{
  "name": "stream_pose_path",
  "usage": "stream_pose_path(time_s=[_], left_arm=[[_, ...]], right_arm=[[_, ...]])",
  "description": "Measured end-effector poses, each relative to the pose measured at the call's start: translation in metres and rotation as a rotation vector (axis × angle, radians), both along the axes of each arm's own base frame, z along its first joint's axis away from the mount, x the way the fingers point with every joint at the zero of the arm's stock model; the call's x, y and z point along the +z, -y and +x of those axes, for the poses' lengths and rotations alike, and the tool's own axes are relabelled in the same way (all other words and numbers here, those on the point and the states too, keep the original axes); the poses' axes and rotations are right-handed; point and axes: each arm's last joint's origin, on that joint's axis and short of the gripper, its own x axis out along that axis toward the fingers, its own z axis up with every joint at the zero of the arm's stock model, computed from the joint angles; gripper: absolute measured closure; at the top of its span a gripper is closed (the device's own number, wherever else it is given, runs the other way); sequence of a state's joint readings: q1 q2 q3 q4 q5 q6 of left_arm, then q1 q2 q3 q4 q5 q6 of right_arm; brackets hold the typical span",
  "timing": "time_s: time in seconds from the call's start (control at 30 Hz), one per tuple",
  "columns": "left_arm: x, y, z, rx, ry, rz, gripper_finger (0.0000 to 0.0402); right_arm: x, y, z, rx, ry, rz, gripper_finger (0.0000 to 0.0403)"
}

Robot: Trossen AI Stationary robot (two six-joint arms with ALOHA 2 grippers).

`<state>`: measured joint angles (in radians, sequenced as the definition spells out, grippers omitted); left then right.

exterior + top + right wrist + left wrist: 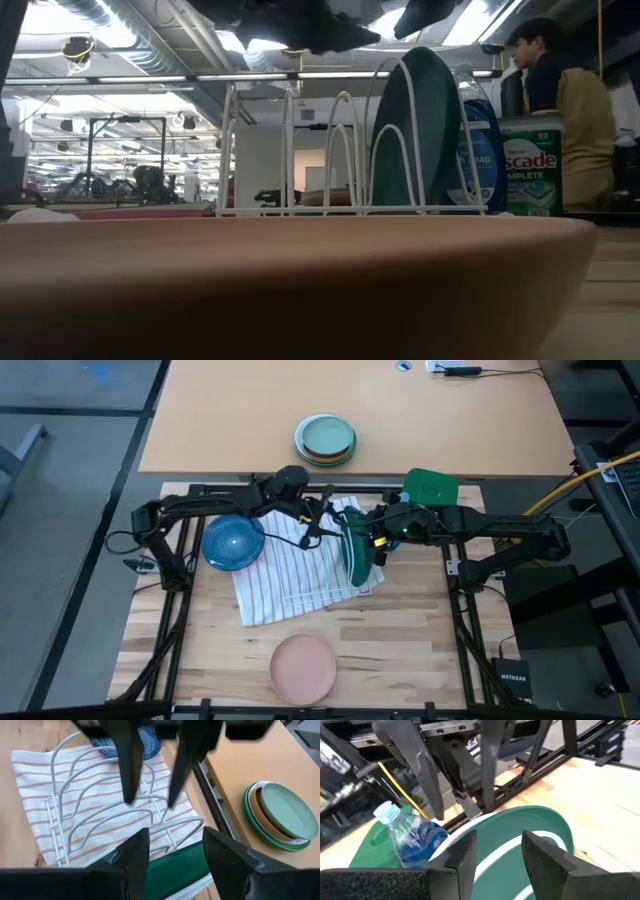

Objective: Sort dishes
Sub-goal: Put the blue plate in the dish rack

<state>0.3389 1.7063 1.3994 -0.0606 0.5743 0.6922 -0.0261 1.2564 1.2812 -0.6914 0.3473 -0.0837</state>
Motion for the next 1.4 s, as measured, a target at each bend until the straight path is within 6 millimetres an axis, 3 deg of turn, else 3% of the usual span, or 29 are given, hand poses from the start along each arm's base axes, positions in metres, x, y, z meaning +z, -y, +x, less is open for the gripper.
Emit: stream_pose_path(time_s=[0.17,0.3,0.6,0.7,0.83,1.23,1.4], left_arm=[[0.019,0.012,-0.024,0.02,-0.085,-0.081,0.0259],[0.033,0.022,-0.054,0.086,-0.227,-0.166,0.0259],[0.03,0.053,-0.12,0.336,-0.762,-0.446,0.0259],[0.021,0.063,-0.13,0.492,-0.939,-0.47,0.0259],[0.003,0.074,-0.136,0.706,-1.053,-0.387,0.0259],[-0.085,0.11,-0.157,1.164,-1.196,-0.35,0.0259],[-0.11,0.127,-0.17,1.277,-1.19,-0.295,0.0259]], right_arm=[[0.0,0.0,0.0,0.0,0.0,0.001,0.0217],[0.0,0.0,0.0,0.001,0.001,0.002,0.0217],[-0.001,-0.003,0.001,0.095,0.004,0.076,0.0217],[-0.001,-0.004,0.001,0.107,0.004,0.085,0.0217],[-0.001,-0.004,0.001,0.109,0.004,0.087,0.0217],[-0.001,-0.004,0.001,0.063,0.026,0.146,0.0217],[-0.001,-0.004,0.0,0.062,0.015,0.147,0.0217]])
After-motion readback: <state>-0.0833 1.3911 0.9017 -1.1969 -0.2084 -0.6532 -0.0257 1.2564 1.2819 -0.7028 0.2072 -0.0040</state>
